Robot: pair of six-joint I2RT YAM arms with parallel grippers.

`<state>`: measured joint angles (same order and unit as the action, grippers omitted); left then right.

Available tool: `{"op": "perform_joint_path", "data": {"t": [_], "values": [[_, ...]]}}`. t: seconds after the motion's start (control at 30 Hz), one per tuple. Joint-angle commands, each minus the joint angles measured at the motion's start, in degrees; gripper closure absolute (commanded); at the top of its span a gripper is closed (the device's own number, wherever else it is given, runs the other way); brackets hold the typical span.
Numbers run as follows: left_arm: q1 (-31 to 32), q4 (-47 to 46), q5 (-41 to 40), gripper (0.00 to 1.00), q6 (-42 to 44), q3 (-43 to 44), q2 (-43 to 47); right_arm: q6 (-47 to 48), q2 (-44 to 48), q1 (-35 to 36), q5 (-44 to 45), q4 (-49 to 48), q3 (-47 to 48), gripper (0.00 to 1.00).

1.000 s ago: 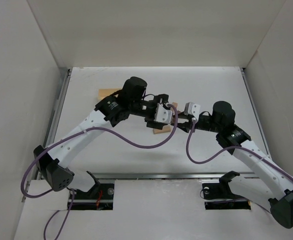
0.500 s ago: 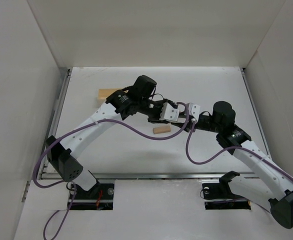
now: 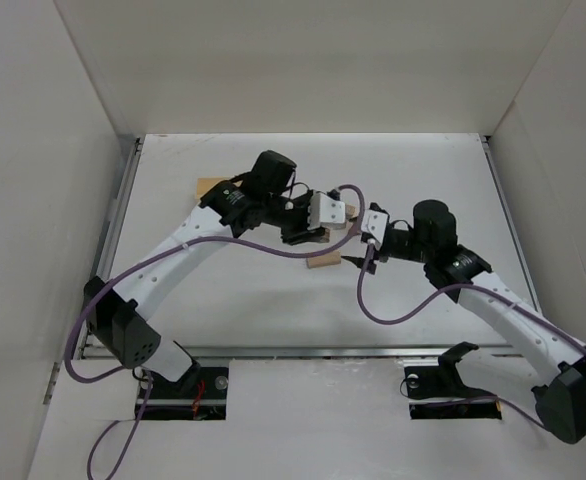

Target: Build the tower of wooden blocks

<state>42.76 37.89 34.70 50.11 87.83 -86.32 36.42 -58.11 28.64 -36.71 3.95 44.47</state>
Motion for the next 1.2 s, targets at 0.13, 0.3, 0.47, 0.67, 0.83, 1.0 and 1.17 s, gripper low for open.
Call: {"op": "perform_joint_path", "data": {"t": [0.13,0.3,0.47,0.67,0.83,1.0,1.17], "values": [[-9.80,-3.34,-8.41,1.00,-6.69,-12.67,10.90,16.30,-12.09,-0.69,-1.25,9.92,7.72,0.15],[-13.93,-4.05,-11.14,1.00,-7.92,-21.45,15.65,21.84,-30.44,-0.69,-4.42,24.67,21.78,0.25],[-18.14,-4.57,-11.14,1.00,-8.97,-28.14,21.28,25.36,-39.62,-0.17,-2.15,30.94,29.44,0.30],[-20.61,-6.42,-11.67,1.00,-10.55,-31.85,24.35,26.77,-44.02,2.82,4.36,32.71,31.38,0.30],[-21.14,-7.56,-11.67,1.00,-10.56,-32.37,24.36,26.77,-46.91,5.01,7.61,33.23,31.90,0.31],[-21.14,-8.18,-11.67,1.00,-10.56,-32.37,24.36,24.32,-49.99,6.16,12.27,31.93,32.44,0.36],[-21.14,-8.18,-11.14,1.00,-10.56,-31.76,23.83,16.59,-52.19,6.16,17.62,28.57,33.57,0.41]]}}
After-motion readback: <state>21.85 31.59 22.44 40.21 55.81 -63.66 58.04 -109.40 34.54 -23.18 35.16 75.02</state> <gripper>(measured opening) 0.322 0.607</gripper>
